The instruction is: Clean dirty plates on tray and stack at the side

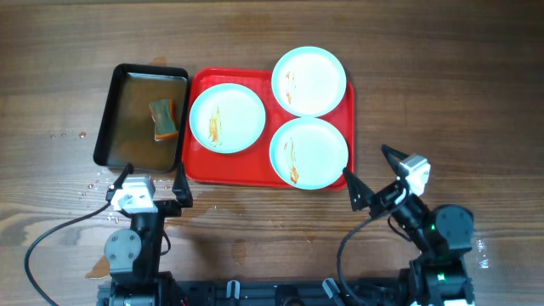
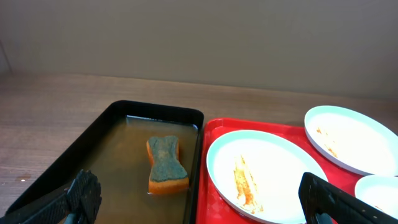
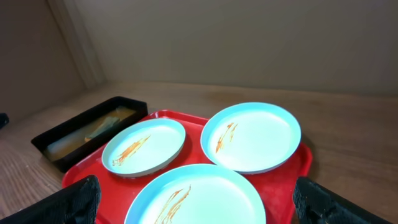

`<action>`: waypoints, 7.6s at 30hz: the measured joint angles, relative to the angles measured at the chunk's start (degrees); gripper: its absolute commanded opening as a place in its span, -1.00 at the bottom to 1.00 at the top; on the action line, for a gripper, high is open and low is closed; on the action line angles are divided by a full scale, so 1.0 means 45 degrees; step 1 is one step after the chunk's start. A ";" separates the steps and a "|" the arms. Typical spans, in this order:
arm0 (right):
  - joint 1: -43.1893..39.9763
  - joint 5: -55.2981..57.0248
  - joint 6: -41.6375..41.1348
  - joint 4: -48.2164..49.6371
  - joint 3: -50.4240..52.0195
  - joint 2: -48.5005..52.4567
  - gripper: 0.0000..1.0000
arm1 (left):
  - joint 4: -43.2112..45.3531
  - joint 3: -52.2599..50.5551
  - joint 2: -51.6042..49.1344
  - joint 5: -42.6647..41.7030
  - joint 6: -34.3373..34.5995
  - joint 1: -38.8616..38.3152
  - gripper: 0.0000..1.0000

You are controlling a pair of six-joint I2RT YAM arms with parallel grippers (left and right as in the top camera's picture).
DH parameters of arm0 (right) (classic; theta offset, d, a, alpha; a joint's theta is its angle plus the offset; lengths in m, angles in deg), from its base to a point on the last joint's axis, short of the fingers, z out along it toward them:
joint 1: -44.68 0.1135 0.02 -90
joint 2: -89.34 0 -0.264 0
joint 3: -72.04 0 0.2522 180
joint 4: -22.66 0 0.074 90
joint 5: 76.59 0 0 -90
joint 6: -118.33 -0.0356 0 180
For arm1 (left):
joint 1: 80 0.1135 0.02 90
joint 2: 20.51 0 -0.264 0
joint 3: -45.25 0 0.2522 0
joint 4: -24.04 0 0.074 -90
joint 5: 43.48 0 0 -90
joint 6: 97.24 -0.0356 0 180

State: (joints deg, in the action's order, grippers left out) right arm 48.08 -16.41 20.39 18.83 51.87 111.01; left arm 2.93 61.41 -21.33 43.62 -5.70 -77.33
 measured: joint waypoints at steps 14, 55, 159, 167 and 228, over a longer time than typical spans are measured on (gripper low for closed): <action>0.0000 -0.0714 -0.0097 0.0957 -0.1137 0.3580 0.99 | -0.0005 0.0000 -0.0005 0.0000 0.0000 0.0000 1.00; 0.1467 0.0151 0.0160 -0.8602 -1.3503 1.1992 0.99 | -0.6300 0.7990 -0.3497 0.0185 0.1365 0.0000 1.00; 0.6392 0.4328 -0.5901 -1.0010 -2.0157 2.4125 -0.91 | -0.0680 1.2560 -2.3605 -0.0238 0.1763 0.0777 -0.92; 0.6373 0.4104 -0.5809 -1.0044 -2.0157 2.4125 -0.91 | -0.1205 1.2575 -2.3503 -0.0243 0.1778 0.0777 -0.92; 0.5790 0.1729 -0.4070 -1.0506 -2.0157 2.4164 -0.91 | -0.2297 1.3687 -2.4159 -0.1914 0.2565 -0.3667 -0.92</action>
State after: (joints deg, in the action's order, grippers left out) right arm 74.13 -8.63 2.07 -28.44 -38.84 219.75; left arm -7.41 123.00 -130.05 35.01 5.84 -93.83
